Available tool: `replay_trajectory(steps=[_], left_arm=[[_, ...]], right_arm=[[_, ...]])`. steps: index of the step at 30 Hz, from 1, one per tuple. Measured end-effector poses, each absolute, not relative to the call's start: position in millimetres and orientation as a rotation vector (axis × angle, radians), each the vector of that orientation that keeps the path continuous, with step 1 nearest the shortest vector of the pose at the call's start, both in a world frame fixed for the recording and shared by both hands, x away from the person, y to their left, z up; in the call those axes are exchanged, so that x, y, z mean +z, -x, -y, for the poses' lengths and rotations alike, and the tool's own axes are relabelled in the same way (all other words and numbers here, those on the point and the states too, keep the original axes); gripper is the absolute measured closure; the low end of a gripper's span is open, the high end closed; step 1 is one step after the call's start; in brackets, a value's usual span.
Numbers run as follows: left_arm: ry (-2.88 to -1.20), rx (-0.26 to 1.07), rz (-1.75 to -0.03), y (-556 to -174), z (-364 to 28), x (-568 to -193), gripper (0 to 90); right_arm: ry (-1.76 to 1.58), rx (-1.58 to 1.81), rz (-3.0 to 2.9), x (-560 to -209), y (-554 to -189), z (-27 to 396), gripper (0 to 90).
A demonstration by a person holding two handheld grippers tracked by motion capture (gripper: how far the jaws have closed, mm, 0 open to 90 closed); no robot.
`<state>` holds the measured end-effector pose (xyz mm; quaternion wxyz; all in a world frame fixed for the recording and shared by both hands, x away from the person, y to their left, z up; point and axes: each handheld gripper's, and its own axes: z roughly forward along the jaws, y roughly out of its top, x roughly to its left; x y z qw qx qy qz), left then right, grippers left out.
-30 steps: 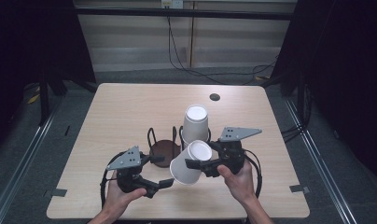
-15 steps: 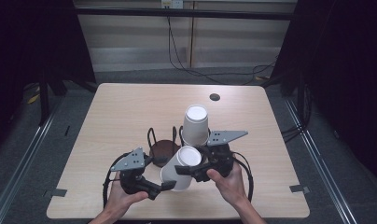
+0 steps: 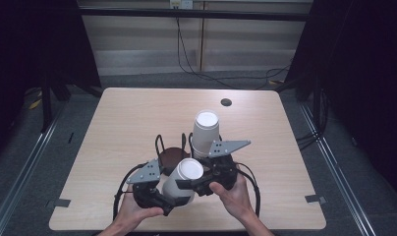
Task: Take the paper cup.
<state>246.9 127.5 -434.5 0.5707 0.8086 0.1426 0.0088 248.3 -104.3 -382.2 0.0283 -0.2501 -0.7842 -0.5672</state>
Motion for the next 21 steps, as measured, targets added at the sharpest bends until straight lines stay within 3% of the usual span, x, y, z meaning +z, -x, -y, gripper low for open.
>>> replay_trajectory(steps=[5, 17, 21], left_arm=[[-1.901, 0.005, -0.315, -245.9, -125.6, -434.6, 12.5], [-1.942, 0.004, -0.302, -245.9, -126.6, -432.5, 17.1], [-1.946, -0.022, -0.303, -246.8, -128.5, -431.9, 17.7]], right_arm=[[0.763, -1.748, 2.423, -381.9, -246.5, 101.4, 24.9], [0.753, -1.746, 2.390, -387.0, -249.0, 102.9, 23.0], [0.772, -1.727, 2.415, -388.6, -248.7, 100.4, 14.9]])
